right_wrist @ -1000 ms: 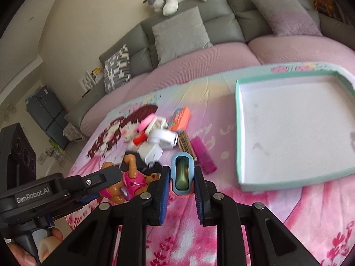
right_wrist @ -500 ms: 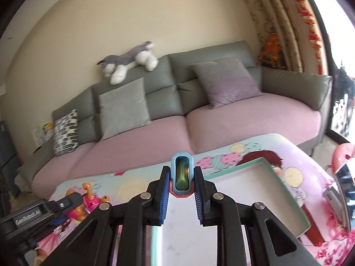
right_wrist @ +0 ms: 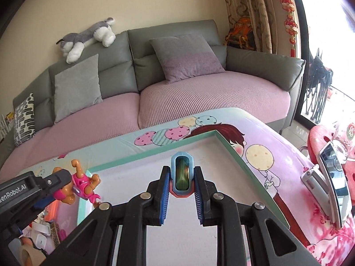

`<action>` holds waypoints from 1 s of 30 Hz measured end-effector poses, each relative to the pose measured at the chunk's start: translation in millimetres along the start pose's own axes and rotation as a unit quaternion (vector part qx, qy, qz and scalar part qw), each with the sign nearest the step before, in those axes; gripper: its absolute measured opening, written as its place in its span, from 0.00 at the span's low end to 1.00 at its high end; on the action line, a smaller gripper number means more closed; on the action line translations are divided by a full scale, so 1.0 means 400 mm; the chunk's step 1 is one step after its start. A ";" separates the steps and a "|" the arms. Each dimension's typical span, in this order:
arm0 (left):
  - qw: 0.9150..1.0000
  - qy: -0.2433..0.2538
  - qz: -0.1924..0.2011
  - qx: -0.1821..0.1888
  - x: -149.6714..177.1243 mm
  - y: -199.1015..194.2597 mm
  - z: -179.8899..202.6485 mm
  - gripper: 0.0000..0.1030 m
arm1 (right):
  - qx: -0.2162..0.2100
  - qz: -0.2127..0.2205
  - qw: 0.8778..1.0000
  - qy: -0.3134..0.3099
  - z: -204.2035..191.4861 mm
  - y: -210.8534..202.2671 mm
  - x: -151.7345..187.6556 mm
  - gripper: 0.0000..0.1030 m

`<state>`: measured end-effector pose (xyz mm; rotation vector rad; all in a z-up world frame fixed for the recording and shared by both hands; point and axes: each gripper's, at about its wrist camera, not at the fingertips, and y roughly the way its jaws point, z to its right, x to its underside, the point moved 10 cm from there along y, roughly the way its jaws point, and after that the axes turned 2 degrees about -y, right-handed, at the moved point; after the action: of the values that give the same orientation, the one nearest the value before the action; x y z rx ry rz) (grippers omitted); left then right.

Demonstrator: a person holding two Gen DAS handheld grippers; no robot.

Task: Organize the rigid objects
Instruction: 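Place the pink doll in the green tray with the left tool while the right tool places the sharpener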

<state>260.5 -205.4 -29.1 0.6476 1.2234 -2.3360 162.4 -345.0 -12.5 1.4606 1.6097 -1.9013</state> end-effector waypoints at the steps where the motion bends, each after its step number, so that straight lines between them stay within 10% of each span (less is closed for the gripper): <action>1: 1.000 0.001 -0.003 -0.005 0.005 0.011 -0.005 0.40 | 0.004 -0.006 1.000 0.001 0.007 0.010 0.010 0.21; 25: 0.998 0.019 -0.046 -0.037 0.072 0.101 -0.022 0.40 | -0.001 -0.058 0.998 0.012 0.023 0.070 0.045 0.23; 30: 0.998 0.023 -0.044 -0.048 0.066 0.089 -0.026 0.59 | 0.010 -0.061 0.998 0.002 0.027 0.064 0.041 0.27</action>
<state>261.3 -219.3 -72.4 0.6313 1.4018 -2.3286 167.6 -356.9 -41.9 1.4036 1.7231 -1.9854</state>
